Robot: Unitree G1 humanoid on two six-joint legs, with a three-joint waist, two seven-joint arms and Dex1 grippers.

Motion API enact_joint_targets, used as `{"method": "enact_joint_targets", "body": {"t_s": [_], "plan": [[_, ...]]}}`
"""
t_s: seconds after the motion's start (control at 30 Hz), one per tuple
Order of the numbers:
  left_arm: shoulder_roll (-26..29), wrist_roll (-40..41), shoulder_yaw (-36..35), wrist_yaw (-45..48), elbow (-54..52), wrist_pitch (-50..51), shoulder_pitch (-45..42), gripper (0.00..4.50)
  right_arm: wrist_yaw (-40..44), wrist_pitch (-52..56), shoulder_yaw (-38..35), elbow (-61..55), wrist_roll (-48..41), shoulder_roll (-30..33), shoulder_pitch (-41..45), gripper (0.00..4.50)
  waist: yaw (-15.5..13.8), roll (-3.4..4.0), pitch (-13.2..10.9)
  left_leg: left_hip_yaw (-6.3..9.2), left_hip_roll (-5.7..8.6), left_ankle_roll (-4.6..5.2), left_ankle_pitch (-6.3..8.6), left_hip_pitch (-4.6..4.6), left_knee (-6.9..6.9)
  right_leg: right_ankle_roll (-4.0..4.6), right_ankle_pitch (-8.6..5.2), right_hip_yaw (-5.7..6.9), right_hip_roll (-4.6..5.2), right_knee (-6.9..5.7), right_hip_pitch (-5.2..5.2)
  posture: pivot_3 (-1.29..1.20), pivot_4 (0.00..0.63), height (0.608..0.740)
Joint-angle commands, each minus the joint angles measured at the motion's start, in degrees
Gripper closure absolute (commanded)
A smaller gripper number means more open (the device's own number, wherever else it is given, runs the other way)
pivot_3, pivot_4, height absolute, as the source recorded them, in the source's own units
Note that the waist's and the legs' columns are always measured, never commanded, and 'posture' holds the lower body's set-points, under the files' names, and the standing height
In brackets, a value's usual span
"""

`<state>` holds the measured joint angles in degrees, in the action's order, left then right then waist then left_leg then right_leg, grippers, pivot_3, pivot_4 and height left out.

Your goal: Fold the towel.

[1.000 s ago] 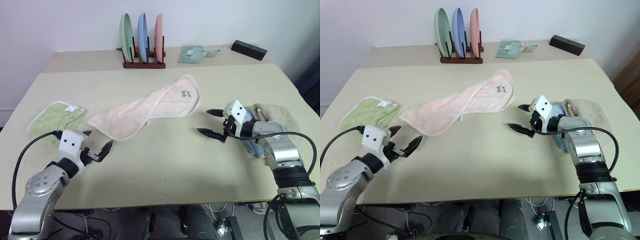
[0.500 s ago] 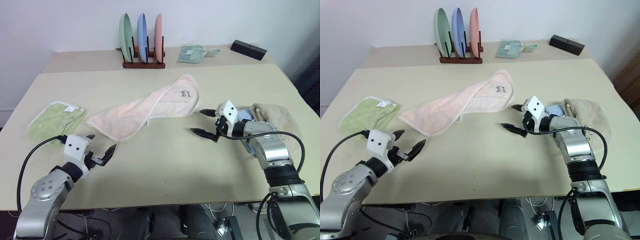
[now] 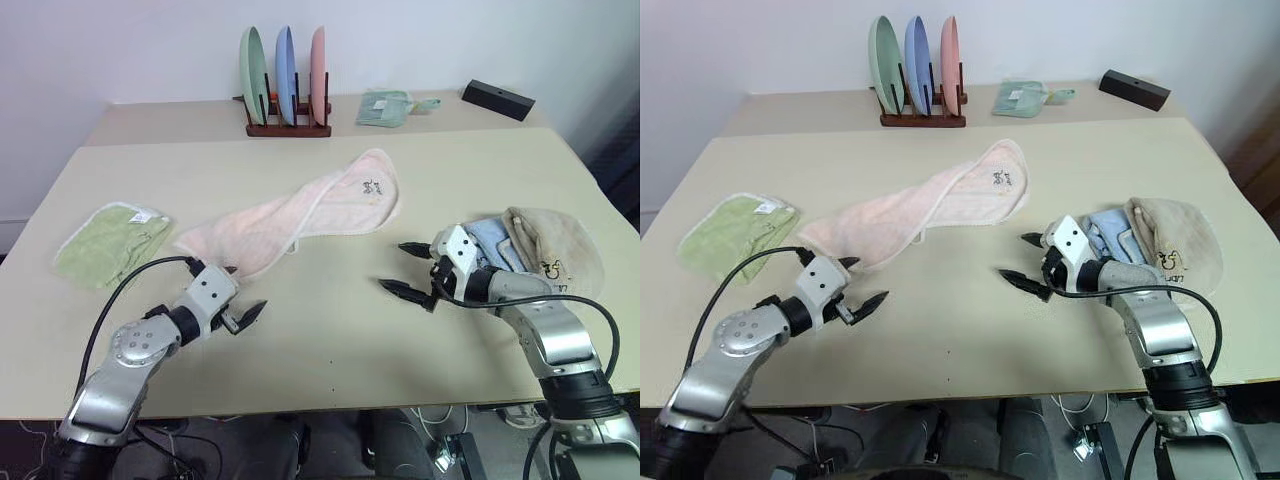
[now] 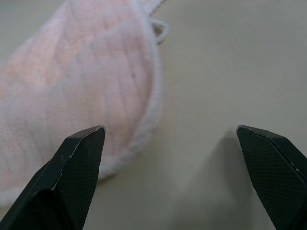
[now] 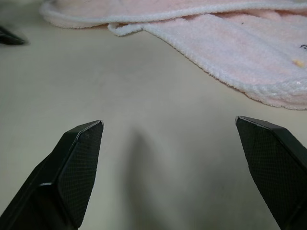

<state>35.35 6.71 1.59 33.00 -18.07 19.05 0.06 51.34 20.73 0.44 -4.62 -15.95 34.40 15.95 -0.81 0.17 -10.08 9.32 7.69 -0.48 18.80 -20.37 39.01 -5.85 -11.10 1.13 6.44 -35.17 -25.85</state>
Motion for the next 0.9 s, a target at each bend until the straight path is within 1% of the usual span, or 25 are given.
{"method": "enact_joint_targets", "body": {"t_s": [0.03,0.1,0.2,0.3,0.4,0.43,0.53,0.63,0.73,0.8,0.9], "plan": [[-0.90,-2.61,1.97,-0.53,4.48,-1.13,-4.15,0.02,-1.19,-0.71,-1.76,-2.27,-0.72,0.16,0.54,0.00,-0.03,0.01,0.00,0.00,0.00,0.00,0.00,0.01,0.00,0.00,0.00,0.00,0.00,0.00,0.00,0.00,0.150,0.727],[-2.18,-3.30,2.80,-0.87,9.04,-0.97,-7.77,0.02,-1.42,-1.10,-1.43,-1.69,-0.66,-0.09,0.98,0.00,-0.25,0.00,0.01,0.01,0.00,-0.02,-0.01,0.02,0.00,0.00,0.00,0.01,0.00,-0.01,0.03,0.00,0.150,0.727],[-4.71,-2.74,3.78,-0.30,12.99,-0.28,-12.80,0.02,-1.81,-2.36,-0.39,-0.84,0.14,-0.71,1.67,0.00,-0.44,-0.01,0.02,0.02,0.03,-0.02,-0.02,0.06,0.06,-0.01,0.01,0.01,0.00,-0.02,0.09,0.00,0.150,0.727],[-6.16,-2.65,4.68,0.54,13.96,-0.20,-15.79,0.81,-2.29,-3.21,0.59,-0.23,0.68,-1.55,2.56,0.00,-0.30,-0.01,0.02,0.02,0.03,-0.03,-0.03,0.05,0.07,-0.01,0.01,0.01,0.00,-0.03,0.08,0.00,0.150,0.727],[-5.86,-3.42,4.00,-0.08,13.99,0.14,-16.02,2.24,-2.54,-3.46,0.86,-0.13,0.91,-1.83,2.63,0.00,0.21,-0.02,0.01,0.03,0.01,-0.02,-0.02,0.03,0.06,-0.01,0.01,0.01,0.00,-0.03,0.04,0.00,0.150,0.727],[-5.70,-3.52,3.81,-0.08,13.87,0.18,-15.90,2.86,-2.60,-3.51,0.92,-0.20,1.01,-1.90,2.56,0.00,0.23,-0.02,0.01,0.02,0.01,-0.02,-0.02,0.03,0.03,-0.01,0.01,0.00,0.00,-0.02,0.00,0.00,0.150,0.727],[-5.18,-3.78,3.53,-0.04,12.91,0.47,-15.40,4.42,-2.81,-3.48,0.93,-0.62,1.05,-1.91,2.29,0.00,0.03,-0.02,0.01,0.02,0.01,-0.02,-0.02,-0.02,0.03,-0.01,0.01,0.00,0.00,-0.02,-0.05,0.00,0.150,0.727],[-4.55,-3.89,3.03,0.32,10.78,-0.23,-14.49,4.46,-2.87,-3.84,0.97,-0.61,1.42,-1.61,2.28,0.00,0.02,-0.02,0.01,0.02,0.02,-0.02,-0.02,-0.02,0.05,-0.01,0.01,0.00,0.00,-0.02,-0.03,0.00,0.150,0.727],[-3.55,-0.31,0.98,2.97,5.43,-0.28,-11.71,4.46,-3.23,-5.28,1.23,0.36,2.86,-1.27,3.41,0.00,0.11,-0.02,0.01,0.02,0.02,-0.02,-0.02,-0.02,0.04,-0.01,0.01,-0.01,0.00,-0.02,-0.04,0.00,0.150,0.727],[-2.08,2.87,-0.73,5.78,-0.07,0.08,-8.03,4.46,-3.52,-6.25,1.45,1.13,4.02,-1.12,4.82,0.00,0.31,-0.02,0.01,0.00,0.01,-0.02,-0.02,-0.02,0.03,-0.01,0.01,-0.02,0.00,-0.02,-0.06,0.00,0.150,0.727],[2.12,9.57,-5.79,10.13,-11.00,5.90,1.40,4.46,-4.08,-10.58,2.95,3.85,8.27,-0.19,8.18,0.00,0.54,0.00,-0.02,-0.12,-0.01,-0.01,-0.01,-0.02,-0.02,-0.01,0.01,-0.19,-0.02,-0.05,-0.14,0.00,0.150,0.727]]}}
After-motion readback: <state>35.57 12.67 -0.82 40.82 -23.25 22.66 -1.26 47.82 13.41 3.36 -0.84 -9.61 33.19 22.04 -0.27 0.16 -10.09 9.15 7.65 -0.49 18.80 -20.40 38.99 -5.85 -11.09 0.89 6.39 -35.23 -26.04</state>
